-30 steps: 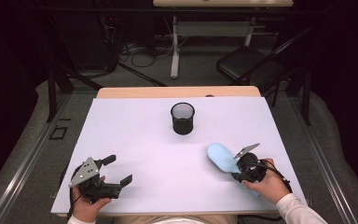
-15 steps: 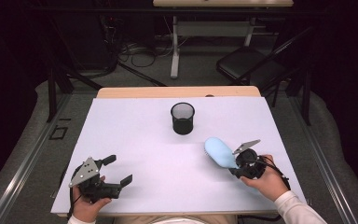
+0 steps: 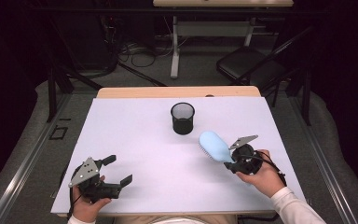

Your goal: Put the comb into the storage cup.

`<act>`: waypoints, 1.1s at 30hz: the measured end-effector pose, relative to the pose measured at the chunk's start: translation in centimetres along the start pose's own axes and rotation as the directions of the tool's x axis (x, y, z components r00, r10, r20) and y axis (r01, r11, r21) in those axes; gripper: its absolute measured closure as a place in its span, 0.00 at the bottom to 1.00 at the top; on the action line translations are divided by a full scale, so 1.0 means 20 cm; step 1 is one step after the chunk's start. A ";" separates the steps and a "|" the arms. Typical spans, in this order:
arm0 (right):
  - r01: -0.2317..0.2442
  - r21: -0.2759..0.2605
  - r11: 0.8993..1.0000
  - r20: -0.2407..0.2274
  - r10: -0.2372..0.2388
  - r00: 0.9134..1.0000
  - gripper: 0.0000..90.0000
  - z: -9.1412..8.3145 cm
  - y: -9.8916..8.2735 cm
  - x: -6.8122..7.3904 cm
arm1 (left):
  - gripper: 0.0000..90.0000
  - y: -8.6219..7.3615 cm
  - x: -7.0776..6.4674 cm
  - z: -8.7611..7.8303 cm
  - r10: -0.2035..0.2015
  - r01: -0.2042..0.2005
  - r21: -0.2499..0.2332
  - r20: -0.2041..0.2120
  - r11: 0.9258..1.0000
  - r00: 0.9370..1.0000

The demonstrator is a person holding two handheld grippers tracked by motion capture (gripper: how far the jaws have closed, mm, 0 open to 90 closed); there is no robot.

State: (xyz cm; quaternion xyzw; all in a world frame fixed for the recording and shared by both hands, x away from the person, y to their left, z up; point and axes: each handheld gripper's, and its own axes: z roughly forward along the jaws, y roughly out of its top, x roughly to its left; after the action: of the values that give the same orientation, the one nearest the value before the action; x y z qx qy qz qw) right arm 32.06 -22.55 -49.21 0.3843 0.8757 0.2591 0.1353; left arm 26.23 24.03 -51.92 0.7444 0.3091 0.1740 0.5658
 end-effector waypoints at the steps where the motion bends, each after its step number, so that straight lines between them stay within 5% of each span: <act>1: -0.002 -0.008 1.000 0.000 0.002 1.000 0.77 0.00 0.01 0.00 | 0.04 0.00 0.00 0.00 0.000 0.000 0.000 0.000 1.000 1.000; 33: 0.039 -0.129 0.991 0.000 -0.039 0.999 0.77 -0.04 0.19 0.05 | 0.04 -0.01 0.01 0.00 -0.003 0.004 0.004 -0.013 1.000 1.000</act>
State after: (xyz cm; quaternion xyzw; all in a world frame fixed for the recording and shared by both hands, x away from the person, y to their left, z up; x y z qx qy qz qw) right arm 33.43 -19.96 -46.37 0.3574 0.8647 0.3128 0.1637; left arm 26.39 24.09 -52.06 0.7440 0.3143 0.1769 0.5625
